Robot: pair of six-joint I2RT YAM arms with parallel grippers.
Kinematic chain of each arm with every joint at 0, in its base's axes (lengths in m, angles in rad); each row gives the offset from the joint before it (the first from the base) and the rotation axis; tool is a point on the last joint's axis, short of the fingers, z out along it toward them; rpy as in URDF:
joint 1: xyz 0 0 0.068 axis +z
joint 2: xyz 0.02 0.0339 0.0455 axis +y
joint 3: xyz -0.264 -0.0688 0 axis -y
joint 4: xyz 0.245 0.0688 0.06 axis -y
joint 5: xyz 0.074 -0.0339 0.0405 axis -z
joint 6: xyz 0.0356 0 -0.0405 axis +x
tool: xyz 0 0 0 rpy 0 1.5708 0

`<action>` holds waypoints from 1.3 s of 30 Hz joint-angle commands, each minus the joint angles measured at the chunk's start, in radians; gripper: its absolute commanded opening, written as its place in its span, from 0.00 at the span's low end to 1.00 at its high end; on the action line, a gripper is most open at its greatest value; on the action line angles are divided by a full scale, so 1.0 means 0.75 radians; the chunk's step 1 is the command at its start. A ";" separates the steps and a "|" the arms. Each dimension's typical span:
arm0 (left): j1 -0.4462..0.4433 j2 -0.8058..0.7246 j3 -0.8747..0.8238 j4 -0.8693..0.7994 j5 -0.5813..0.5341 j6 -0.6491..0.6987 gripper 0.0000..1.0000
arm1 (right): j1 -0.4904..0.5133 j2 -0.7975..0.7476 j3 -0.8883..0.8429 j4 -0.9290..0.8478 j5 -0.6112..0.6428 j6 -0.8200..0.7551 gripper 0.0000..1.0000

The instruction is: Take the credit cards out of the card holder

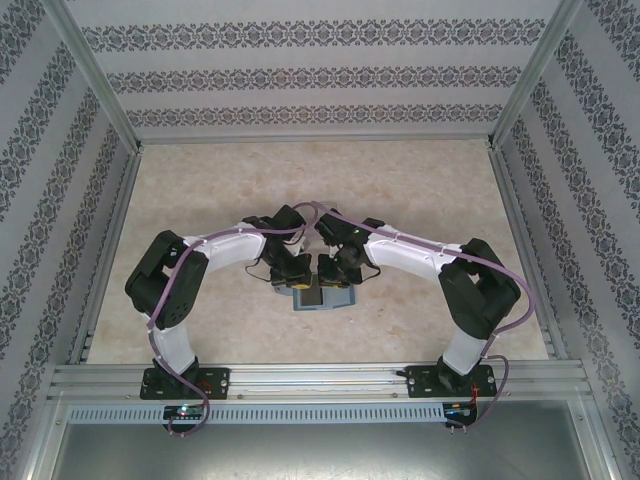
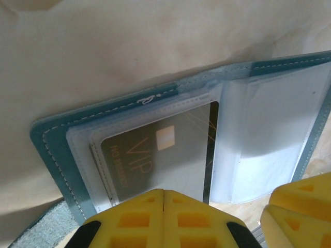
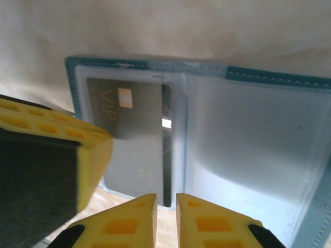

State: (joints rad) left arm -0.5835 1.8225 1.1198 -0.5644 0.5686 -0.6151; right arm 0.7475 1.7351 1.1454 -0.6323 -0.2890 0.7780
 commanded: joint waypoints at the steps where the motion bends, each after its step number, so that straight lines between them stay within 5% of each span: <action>1: -0.023 0.016 0.014 0.017 0.011 -0.022 0.00 | -0.017 0.010 -0.039 0.090 -0.068 0.046 0.17; 39: -0.026 0.038 -0.008 0.012 -0.008 -0.013 0.00 | -0.044 0.118 -0.100 0.229 -0.138 0.076 0.17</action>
State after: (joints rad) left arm -0.5900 1.8397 1.1187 -0.5606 0.5682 -0.6174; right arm 0.7216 1.8084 1.0832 -0.4637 -0.3836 0.8349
